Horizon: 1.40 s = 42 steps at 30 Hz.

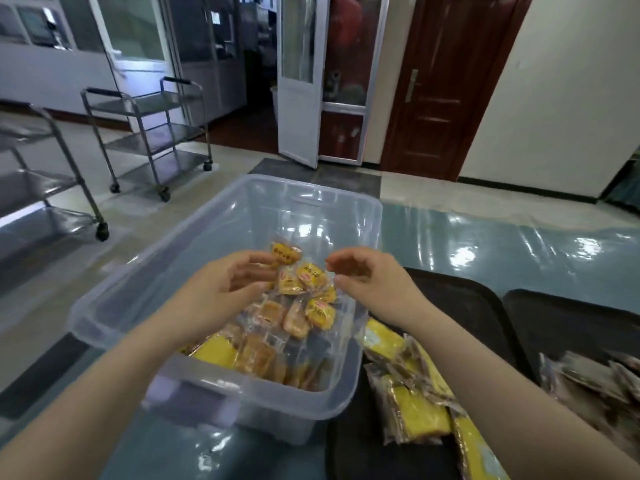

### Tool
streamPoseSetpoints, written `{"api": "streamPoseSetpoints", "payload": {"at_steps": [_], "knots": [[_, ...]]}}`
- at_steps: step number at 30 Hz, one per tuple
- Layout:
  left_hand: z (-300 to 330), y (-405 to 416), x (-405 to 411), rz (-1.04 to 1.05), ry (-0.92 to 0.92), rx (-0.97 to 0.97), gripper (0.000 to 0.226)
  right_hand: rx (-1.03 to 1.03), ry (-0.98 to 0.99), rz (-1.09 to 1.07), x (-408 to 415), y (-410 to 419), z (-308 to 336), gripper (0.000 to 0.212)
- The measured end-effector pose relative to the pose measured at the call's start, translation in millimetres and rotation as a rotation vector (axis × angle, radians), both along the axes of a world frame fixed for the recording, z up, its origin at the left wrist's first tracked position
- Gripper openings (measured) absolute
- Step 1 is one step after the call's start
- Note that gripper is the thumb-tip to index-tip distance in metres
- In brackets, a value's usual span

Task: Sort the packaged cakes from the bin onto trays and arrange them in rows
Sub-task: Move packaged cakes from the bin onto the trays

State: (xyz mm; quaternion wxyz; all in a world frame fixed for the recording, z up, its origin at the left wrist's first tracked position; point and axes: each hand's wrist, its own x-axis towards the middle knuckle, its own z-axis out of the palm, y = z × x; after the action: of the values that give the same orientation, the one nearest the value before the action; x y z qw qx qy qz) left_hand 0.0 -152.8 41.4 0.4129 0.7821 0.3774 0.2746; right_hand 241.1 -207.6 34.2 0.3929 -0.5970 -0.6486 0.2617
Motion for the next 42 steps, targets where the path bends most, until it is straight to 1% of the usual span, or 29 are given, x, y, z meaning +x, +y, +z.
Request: {"api": "streamPoseSetpoints", "payload": {"at_steps": [2, 3, 6, 8, 11, 12, 14, 16, 18, 20, 23, 25, 27, 29, 32, 34, 38, 40, 42], "knots": [[-5, 20, -22, 0.014, 0.113, 0.05, 0.033, -0.076, -0.167, 0.064, -8, 11, 1, 0.028], [-8, 29, -31, 0.027, 0.18, 0.079, 0.031, -0.124, -0.261, 0.103, -11, 17, 2, 0.032], [-15, 51, -54, 0.03, 0.363, 0.152, 0.034, -0.292, -0.503, 0.23, -26, 32, 6, 0.05], [-19, 62, -65, 0.02, 0.439, 0.161, 0.039, -0.384, -0.706, 0.324, -41, 42, 3, 0.061], [-26, 71, -72, 0.034, 0.478, 0.15, 0.044, -0.517, -0.953, 0.479, -65, 52, -12, 0.078], [-29, 71, -72, 0.038, 0.5, 0.154, 0.046, -0.592, -1.01, 0.53, -72, 55, -20, 0.087], [-33, 70, -70, 0.023, 0.538, 0.173, 0.052, -0.766, -1.158, 0.61, -82, 58, -39, 0.111], [-34, 68, -67, -0.005, 0.542, 0.186, 0.055, -0.85, -1.349, 0.658, -90, 58, -55, 0.125], [-35, 66, -64, -0.022, 0.543, 0.185, 0.055, -0.832, -1.467, 0.665, -93, 61, -71, 0.124], [-35, 67, -63, -0.021, 0.534, 0.192, 0.053, -0.825, -1.541, 0.692, -95, 64, -82, 0.124], [-36, 68, -64, -0.018, 0.524, 0.19, 0.051, -0.888, -1.572, 0.784, -102, 67, -91, 0.129], [-37, 69, -65, -0.021, 0.537, 0.188, 0.051, -0.826, -1.565, 0.859, -107, 69, -93, 0.122], [-38, 70, -66, -0.025, 0.544, 0.181, 0.05, -0.692, -1.54, 0.908, -110, 72, -96, 0.1], [-39, 71, -66, -0.03, 0.556, 0.176, 0.049, -0.589, -1.54, 0.905, -109, 75, -96, 0.085], [-41, 71, -67, -0.047, 0.589, 0.174, 0.049, -0.539, -1.523, 0.879, -105, 80, -90, 0.072], [-41, 71, -67, -0.065, 0.603, 0.164, 0.048, -0.521, -1.503, 0.825, -105, 84, -82, 0.062], [-39, 69, -64, -0.129, 0.609, 0.135, 0.042, -0.511, -1.397, 0.623, -96, 96, -60, 0.06], [-36, 70, -63, -0.189, 0.666, 0.096, 0.044, -0.494, -1.405, 0.494, -89, 102, -51, 0.044], [-28, 78, -61, -0.265, 0.781, 0.062, 0.051, -0.457, -1.421, 0.376, -82, 105, -48, 0.03]]}}
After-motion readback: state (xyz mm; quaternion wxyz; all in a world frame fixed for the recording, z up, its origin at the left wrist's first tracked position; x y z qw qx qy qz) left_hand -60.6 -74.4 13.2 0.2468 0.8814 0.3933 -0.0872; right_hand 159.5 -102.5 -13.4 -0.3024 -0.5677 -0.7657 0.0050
